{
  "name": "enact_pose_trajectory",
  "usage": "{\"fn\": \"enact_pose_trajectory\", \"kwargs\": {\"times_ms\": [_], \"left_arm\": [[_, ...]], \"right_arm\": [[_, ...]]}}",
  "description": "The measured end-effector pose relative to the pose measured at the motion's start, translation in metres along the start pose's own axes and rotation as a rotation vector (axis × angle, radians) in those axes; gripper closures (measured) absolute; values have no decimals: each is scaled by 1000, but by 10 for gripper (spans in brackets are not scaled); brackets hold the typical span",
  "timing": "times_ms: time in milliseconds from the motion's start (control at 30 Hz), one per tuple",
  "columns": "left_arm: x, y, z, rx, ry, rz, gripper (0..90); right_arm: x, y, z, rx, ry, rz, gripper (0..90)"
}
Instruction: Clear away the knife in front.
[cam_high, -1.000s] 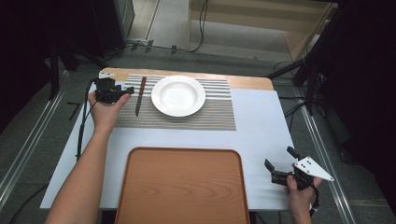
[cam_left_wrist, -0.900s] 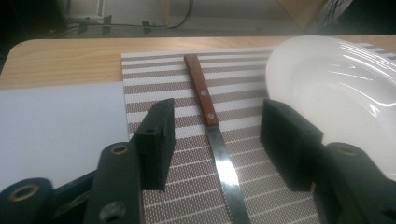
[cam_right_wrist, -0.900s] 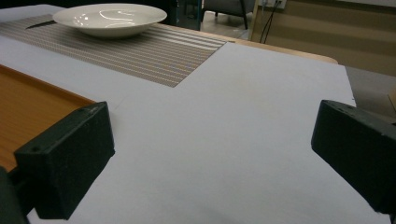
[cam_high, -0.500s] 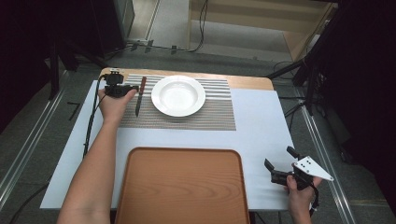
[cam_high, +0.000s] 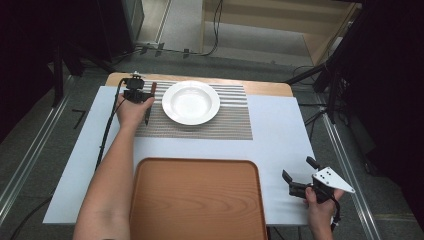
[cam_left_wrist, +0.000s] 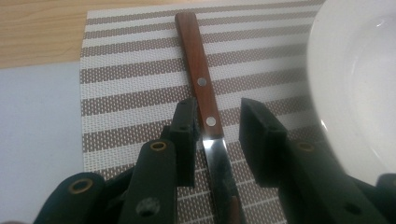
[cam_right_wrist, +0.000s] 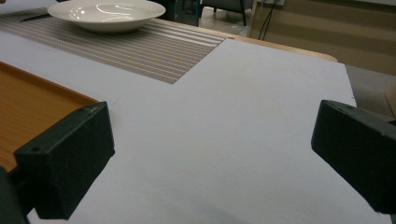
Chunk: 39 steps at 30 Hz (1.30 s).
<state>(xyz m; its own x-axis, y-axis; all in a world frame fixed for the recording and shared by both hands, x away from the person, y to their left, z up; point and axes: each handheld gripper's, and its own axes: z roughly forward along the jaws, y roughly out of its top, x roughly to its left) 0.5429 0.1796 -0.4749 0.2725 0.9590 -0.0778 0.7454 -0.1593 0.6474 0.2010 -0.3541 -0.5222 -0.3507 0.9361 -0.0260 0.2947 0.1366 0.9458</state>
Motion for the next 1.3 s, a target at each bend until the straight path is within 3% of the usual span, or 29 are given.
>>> {"fn": "enact_pose_trajectory", "kwargs": {"times_ms": [233, 733, 933, 1300], "left_arm": [[0, 3, 7, 18, 12, -22, 682], [-2, 7, 18, 84, 38, -26, 727], [-5, 6, 16, 97, 53, 20, 766], [0, 3, 5, 80, 4, 18, 768]], "right_arm": [[1, 0, 1, 5, -3, -1, 0], [1, 0, 2, 10, -8, -7, 0], [1, 0, 2, 13, -11, -8, 0], [1, 0, 2, 11, -9, -10, 0]]}}
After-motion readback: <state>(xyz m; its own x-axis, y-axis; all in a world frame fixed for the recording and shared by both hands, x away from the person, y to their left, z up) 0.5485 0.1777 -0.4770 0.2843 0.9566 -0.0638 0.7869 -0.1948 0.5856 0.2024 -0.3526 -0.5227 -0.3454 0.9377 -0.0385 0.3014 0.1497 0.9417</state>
